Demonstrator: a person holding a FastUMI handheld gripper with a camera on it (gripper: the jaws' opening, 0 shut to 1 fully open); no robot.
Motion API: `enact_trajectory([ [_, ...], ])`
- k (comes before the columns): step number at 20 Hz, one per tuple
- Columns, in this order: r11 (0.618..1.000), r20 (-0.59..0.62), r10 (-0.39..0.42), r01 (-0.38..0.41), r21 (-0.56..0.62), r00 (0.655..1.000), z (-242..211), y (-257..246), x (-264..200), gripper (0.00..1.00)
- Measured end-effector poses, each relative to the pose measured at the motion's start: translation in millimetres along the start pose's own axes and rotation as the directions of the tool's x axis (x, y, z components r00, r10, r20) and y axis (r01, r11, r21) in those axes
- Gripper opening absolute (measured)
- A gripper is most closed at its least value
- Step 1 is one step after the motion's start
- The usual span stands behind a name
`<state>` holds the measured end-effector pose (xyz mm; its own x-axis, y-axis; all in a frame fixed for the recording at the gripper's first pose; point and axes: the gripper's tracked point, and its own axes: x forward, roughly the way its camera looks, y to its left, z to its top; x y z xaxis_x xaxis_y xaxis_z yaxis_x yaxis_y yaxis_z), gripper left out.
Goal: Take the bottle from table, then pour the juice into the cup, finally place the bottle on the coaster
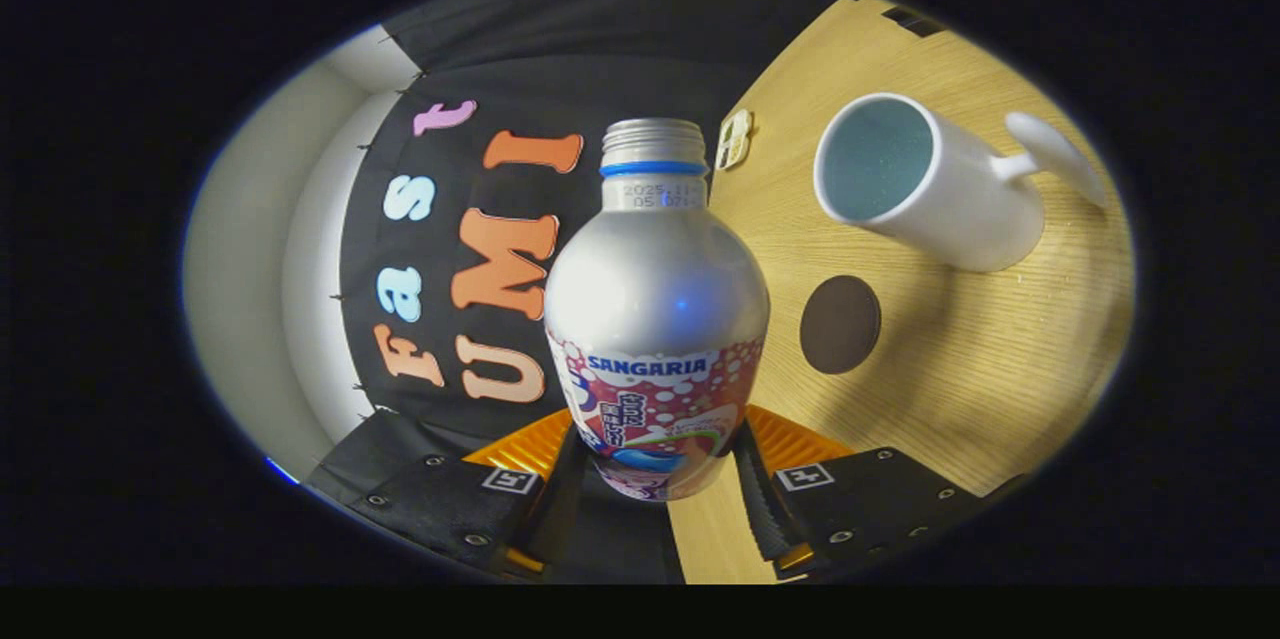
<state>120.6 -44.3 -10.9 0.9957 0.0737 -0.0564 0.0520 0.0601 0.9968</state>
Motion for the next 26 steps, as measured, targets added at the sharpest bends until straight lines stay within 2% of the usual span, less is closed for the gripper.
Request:
enact_trajectory([
  [7, 0.992, 0.024, 0.041, -0.044, 0.120, 0.999, 7.9, 20.5, 0.9, 0.71],
  [17, 0.952, 0.060, 0.078, -0.092, 0.290, 0.995, 16.5, 36.1, 1.0, 0.71],
  [26, 0.921, 0.071, 0.079, -0.100, 0.376, 0.994, 18.3, 46.8, 5.6, 0.71],
])
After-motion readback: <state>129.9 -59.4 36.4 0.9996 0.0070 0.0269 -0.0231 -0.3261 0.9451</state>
